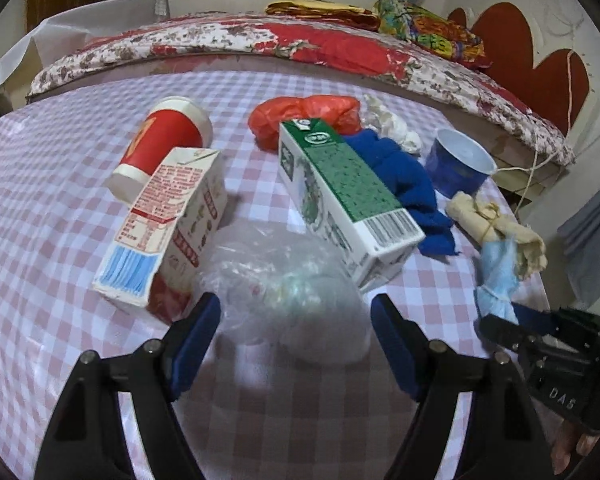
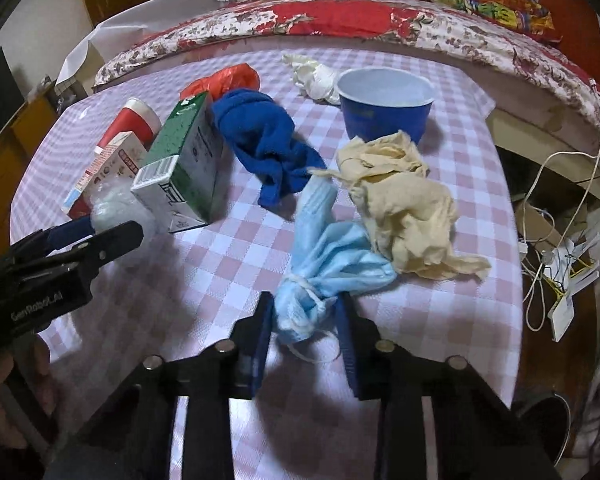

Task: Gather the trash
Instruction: 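Grasp the clear plastic bag with the left tool while the right tool grasps the blue mask, then carry the plastic bag and blue mask over the black bin and release both, then move both tools back over the table toward the milk cartons, then grasp the white milk carton with the left tool while the right tool grasps the green carton, then carry both cartons over the black bin and open both tools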

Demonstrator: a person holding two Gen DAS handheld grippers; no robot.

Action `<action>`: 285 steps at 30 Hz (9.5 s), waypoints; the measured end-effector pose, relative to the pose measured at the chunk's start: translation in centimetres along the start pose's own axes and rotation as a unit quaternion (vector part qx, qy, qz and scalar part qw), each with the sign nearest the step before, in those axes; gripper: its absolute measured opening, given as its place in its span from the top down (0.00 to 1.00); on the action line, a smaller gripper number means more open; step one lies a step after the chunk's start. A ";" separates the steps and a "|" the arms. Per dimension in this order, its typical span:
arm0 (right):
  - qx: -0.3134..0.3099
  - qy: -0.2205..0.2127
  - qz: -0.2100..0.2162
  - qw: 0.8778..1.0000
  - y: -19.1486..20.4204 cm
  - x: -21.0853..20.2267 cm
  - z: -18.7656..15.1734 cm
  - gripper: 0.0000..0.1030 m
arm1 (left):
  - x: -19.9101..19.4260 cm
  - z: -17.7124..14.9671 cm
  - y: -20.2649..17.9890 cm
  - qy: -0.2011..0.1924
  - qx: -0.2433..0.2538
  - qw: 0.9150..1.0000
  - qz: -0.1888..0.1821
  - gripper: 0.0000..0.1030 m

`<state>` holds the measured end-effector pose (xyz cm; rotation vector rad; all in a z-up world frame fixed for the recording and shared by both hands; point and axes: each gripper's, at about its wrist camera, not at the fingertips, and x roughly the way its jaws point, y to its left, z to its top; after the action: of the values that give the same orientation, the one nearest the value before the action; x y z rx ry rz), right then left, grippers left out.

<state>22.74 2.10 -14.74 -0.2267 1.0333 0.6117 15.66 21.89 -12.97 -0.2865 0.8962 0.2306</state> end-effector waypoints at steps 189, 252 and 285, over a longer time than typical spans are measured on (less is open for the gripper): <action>0.046 -0.131 -0.087 0.986 -7.8 -20.4 -9.6 0.38 | -11.2 -3.7 -11.0 -0.052 0.128 0.990 -0.015 0.04; -0.148 -0.019 0.059 0.987 9.7 1.4 5.7 0.57 | -1.1 2.2 8.2 0.003 -0.037 0.999 0.016 0.64; -0.053 -0.126 -0.027 0.990 1.0 -12.6 0.6 0.61 | -7.4 0.8 0.0 -0.045 0.029 0.998 -0.030 0.64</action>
<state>17.97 -1.47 -3.54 -0.2630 0.7507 0.6300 11.75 21.61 -6.70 -0.2471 0.8021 0.1596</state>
